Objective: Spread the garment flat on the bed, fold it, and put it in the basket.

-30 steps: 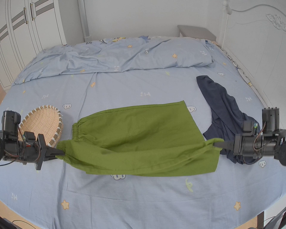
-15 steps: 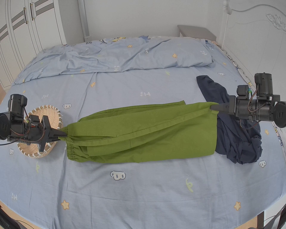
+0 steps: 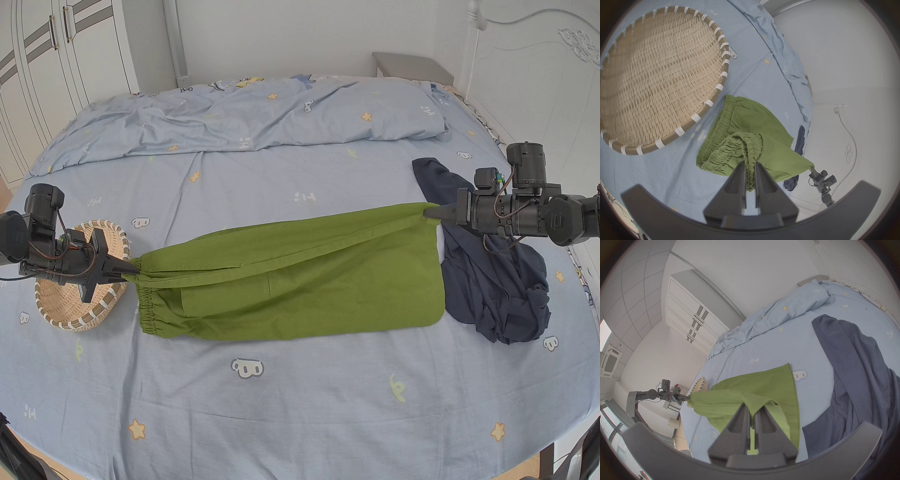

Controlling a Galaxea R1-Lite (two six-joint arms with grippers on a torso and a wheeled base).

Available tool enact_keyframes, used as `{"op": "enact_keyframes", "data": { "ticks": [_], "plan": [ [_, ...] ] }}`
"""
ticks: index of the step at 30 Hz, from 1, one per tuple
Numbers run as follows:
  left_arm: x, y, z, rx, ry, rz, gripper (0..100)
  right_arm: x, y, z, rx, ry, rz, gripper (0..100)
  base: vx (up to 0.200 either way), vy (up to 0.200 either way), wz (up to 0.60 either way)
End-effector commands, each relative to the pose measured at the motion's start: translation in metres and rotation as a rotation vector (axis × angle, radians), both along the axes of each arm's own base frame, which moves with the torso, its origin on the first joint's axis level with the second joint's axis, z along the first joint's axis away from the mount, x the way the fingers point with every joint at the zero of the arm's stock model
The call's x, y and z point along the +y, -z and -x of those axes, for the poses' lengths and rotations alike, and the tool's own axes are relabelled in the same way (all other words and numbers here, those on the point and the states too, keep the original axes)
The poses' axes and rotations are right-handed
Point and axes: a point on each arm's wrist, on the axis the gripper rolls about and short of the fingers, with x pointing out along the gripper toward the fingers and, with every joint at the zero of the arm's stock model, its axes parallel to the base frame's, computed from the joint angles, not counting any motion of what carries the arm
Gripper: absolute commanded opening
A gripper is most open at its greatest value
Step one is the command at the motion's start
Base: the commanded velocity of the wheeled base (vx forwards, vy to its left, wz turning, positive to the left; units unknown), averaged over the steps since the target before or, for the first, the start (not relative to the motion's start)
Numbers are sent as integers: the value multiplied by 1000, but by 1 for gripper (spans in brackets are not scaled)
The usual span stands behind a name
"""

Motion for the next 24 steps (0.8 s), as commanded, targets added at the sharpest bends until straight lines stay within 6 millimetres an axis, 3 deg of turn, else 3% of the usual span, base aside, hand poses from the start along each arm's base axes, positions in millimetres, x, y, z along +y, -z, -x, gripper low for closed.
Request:
{"op": "enact_keyframes", "data": {
  "ticks": [1,14,24],
  "plan": [
    [5,2,-10,3,6,-14,0,6,6,-16,-2,-2,4,0,0,0,0],
    [13,6,-27,-13,-2,-26,0,3,0,-39,-47,19,0,0,0,0,0],
    [21,4,-28,-25,-17,-35,0,5,-7,-51,-48,29,5,0,0,0,0]
  ]
}}
